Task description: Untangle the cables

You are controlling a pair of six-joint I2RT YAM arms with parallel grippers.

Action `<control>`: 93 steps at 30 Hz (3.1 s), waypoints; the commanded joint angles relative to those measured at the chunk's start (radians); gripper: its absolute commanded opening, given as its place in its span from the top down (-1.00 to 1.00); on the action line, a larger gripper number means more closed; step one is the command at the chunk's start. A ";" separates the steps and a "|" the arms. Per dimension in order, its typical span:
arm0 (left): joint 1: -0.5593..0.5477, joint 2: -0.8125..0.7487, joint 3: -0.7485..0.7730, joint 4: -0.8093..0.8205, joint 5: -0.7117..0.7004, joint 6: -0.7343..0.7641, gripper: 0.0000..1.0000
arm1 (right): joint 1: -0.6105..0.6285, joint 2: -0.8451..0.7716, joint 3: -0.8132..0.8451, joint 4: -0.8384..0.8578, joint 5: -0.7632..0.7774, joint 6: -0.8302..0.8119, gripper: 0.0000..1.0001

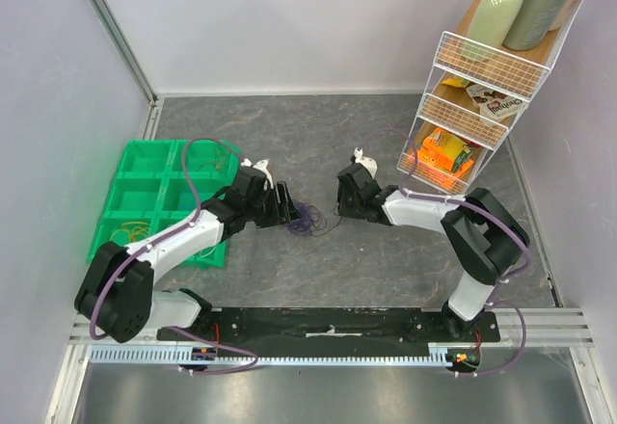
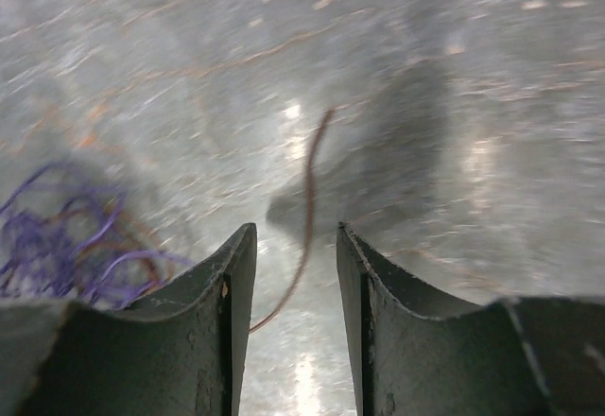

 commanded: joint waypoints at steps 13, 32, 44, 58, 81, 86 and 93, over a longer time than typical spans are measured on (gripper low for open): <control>-0.027 -0.223 -0.092 0.006 0.014 0.012 -0.36 | 0.030 0.205 0.246 -0.328 0.240 -0.035 0.23; -0.144 -0.202 -0.030 0.013 0.049 0.066 -0.37 | 0.067 0.186 0.279 -0.384 0.255 -0.092 1.00; -0.302 -0.027 0.053 0.223 0.013 0.161 -0.39 | -0.008 -0.306 -0.018 -0.157 -0.152 -0.195 1.00; -0.375 0.206 0.105 0.404 -0.072 0.381 -0.40 | -0.092 -0.431 -0.050 -0.106 -0.403 -0.106 1.00; -0.377 -0.203 0.399 0.087 -0.084 0.218 0.97 | -0.353 -0.546 -0.163 -0.079 -0.664 -0.353 -0.69; -0.375 -0.254 0.480 0.088 -0.061 0.181 0.96 | -0.206 -0.501 -0.239 0.113 -0.820 -0.302 -0.72; -0.375 -0.282 0.554 0.122 0.005 0.143 0.97 | -0.074 -0.460 -0.326 0.432 -0.808 -0.080 -0.65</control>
